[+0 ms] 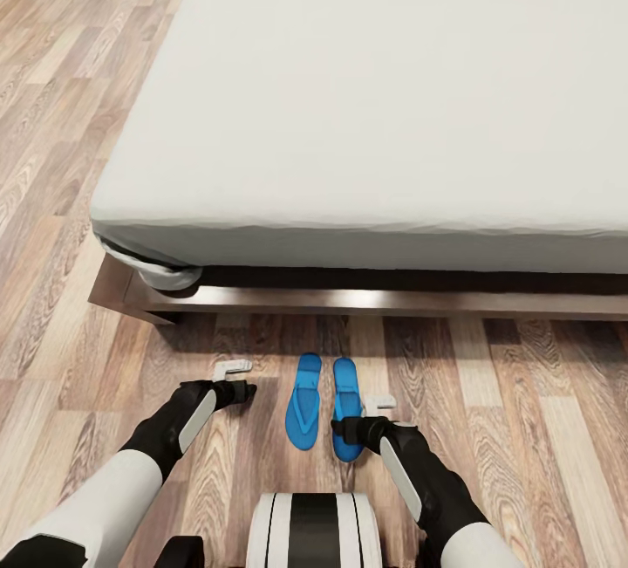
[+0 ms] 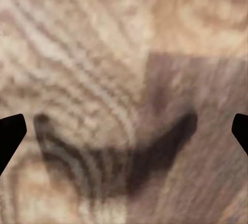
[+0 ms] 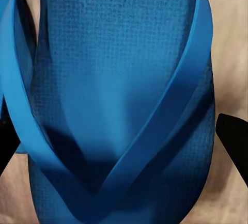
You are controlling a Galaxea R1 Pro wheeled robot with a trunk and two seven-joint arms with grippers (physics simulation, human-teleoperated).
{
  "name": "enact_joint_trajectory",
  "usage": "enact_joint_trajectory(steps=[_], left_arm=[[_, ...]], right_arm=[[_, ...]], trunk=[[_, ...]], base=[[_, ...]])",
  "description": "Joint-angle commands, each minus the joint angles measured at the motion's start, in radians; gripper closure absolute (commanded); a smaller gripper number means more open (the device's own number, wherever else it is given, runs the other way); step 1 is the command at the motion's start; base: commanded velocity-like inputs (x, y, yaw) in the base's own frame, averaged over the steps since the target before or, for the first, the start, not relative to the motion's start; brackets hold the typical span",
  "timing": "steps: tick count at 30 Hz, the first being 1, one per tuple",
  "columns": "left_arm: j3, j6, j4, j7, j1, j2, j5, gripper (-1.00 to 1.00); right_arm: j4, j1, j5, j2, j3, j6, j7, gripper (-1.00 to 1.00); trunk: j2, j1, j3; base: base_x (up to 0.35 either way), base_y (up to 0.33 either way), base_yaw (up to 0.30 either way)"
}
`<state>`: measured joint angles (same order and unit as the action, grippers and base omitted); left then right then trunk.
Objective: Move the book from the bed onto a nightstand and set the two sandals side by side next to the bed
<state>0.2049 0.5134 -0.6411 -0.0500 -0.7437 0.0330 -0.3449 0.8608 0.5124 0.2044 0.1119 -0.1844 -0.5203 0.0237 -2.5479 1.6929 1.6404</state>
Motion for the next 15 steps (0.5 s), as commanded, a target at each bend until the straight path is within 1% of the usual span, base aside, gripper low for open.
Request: enact_joint_trajectory(steps=[1, 6, 11, 15], left_arm=[[0.005, 0.004, -0.002, -0.006, 0.0, 0.001, -0.008, -1.0], [0.005, 0.004, -0.001, -0.005, 0.0, 0.002, -0.008, -1.0], [0.005, 0.004, 0.001, -0.005, 0.0, 0.002, -0.007, -1.0], [0.005, 0.004, 0.0, -0.006, 0.0, 0.002, -0.008, -1.0]], right_arm=[[0.001, 0.0, 0.003, 0.0, 0.0, -0.005, 0.002, 1.0], [0.001, 0.0, 0.003, 0.0, 0.0, -0.004, 0.002, 1.0], [0.003, 0.0, 0.003, 0.0, 0.0, -0.004, 0.002, 1.0], [0.004, 0.0, 0.003, -0.001, 0.0, -0.003, 0.002, 1.0]], trunk=[[0.0, 0.0, 0.001], [0.0, 0.0, 0.001], [0.0, 0.0, 0.001], [0.0, 0.0, 0.001]], base=[[0.0, 0.0, 0.0], [0.013, 0.0, 0.0], [0.207, 0.0, 0.0], [0.033, 0.0, 0.0]])
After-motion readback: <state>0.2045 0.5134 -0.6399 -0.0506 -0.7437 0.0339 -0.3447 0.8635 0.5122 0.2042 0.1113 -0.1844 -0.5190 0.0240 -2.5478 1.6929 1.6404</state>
